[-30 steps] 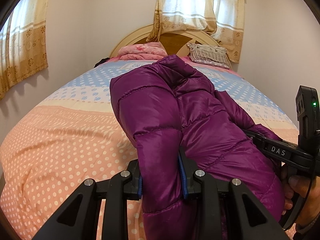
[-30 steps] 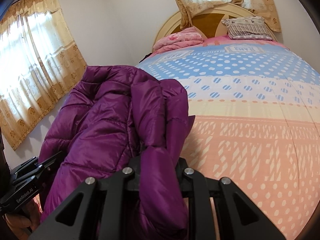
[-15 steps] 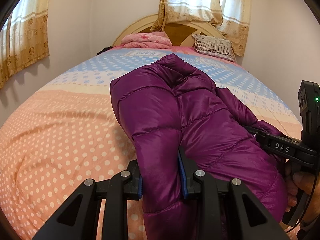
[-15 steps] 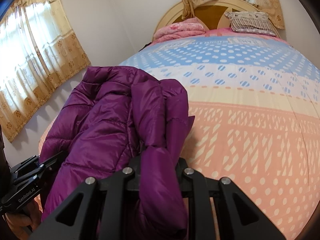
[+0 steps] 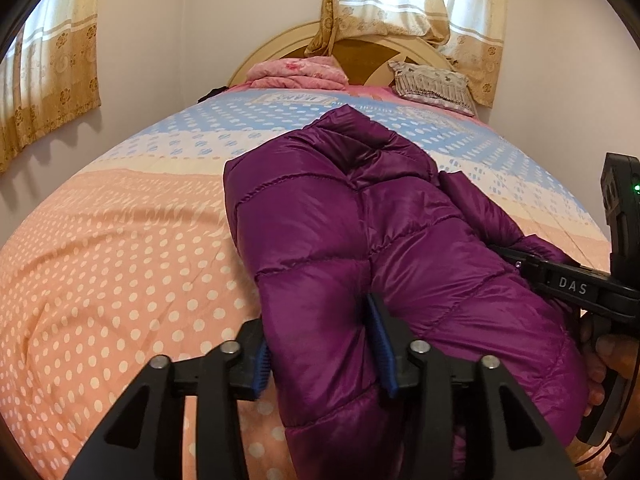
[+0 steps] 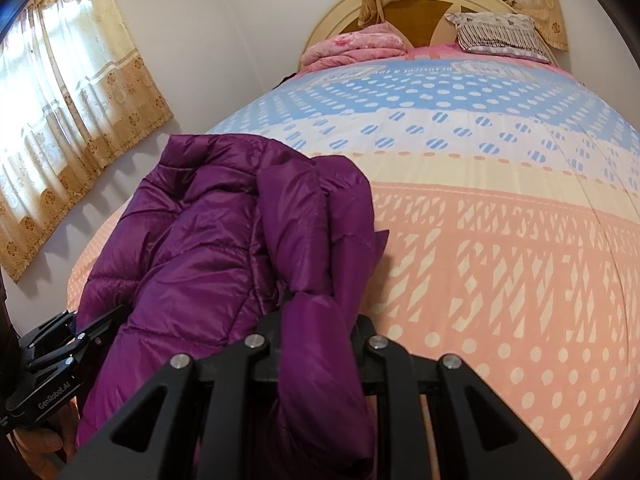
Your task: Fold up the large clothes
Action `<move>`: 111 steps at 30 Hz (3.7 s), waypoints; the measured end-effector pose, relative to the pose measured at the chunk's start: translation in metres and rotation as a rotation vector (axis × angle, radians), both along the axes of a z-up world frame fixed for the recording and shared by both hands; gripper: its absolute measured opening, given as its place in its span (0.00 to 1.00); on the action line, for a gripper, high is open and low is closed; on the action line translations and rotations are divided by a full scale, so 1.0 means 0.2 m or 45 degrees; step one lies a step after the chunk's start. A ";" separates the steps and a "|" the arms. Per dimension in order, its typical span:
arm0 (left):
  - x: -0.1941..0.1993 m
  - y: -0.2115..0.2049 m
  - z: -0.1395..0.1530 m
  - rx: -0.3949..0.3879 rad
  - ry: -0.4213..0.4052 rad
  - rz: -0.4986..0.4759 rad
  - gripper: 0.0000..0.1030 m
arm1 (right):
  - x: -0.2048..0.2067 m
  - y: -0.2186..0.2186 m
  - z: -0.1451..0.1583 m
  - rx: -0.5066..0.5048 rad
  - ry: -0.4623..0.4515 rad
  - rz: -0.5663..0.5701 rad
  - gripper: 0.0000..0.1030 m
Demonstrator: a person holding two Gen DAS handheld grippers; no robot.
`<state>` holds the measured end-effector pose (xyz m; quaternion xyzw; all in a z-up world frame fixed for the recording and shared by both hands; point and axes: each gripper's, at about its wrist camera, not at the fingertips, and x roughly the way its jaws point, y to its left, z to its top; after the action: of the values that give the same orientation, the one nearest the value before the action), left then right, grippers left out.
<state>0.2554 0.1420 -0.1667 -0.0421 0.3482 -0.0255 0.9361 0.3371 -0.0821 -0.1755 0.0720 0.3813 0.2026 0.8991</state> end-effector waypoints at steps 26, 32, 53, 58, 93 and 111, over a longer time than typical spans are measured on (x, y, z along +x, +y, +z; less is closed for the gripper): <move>0.00 0.06 -0.08 -0.021 -0.004 0.112 0.84 | 0.00 0.03 -0.07 -0.086 0.020 -0.039 0.38; 0.00 0.07 -0.05 -0.014 0.020 0.142 0.84 | 0.00 0.03 -0.04 -0.114 0.023 -0.059 0.45; -0.81 0.05 0.74 0.075 -0.443 0.197 0.84 | -0.88 -0.09 0.70 -0.115 -0.429 -0.137 0.77; -0.83 0.05 0.77 0.064 -0.460 0.222 0.84 | -0.93 -0.06 0.78 -0.123 -0.504 -0.132 0.81; -0.82 0.07 0.72 0.067 -0.446 0.228 0.84 | -0.99 -0.03 0.74 -0.101 -0.491 -0.085 0.81; -0.82 0.07 0.71 0.073 -0.439 0.226 0.84 | -0.99 -0.03 0.73 -0.093 -0.484 -0.083 0.82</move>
<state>0.0918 0.1559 -0.0251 -0.0408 0.1783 0.0602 0.9813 0.1391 -0.0890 -0.0292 0.0120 0.2093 0.1693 0.9630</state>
